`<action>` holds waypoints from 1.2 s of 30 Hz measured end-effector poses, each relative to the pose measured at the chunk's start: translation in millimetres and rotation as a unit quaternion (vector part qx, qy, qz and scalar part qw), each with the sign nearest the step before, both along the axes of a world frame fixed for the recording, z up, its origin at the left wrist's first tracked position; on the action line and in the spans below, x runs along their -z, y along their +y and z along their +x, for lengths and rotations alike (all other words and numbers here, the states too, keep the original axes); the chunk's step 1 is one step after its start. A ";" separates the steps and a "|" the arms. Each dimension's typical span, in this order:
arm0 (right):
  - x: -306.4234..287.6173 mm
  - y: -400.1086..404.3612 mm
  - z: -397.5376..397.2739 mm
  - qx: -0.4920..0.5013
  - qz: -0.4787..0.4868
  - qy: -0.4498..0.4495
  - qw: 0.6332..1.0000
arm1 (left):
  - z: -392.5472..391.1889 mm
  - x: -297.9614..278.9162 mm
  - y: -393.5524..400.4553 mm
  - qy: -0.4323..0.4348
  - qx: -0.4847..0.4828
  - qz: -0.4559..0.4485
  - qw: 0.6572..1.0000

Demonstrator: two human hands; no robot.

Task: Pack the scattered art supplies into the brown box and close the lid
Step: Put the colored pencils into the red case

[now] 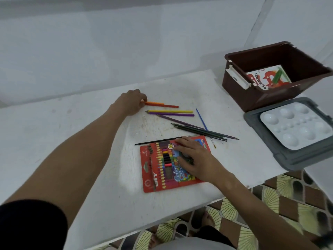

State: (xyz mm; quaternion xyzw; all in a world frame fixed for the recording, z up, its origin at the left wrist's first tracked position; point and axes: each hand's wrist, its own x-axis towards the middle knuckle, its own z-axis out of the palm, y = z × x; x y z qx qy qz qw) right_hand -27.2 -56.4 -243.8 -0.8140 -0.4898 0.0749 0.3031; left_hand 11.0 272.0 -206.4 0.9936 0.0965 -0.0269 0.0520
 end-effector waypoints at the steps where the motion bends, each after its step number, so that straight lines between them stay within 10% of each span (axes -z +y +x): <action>1: 0.4 0.0 -0.5 0.002 0.002 -0.002 1.000 | -3.2 0.2 -1.4 0.002 -0.003 -0.002 1.000; 36: -4.5 1.5 -4.0 0.008 0.003 0.006 1.000 | -265.0 -30.3 -72.2 0.098 -0.080 -0.039 0.991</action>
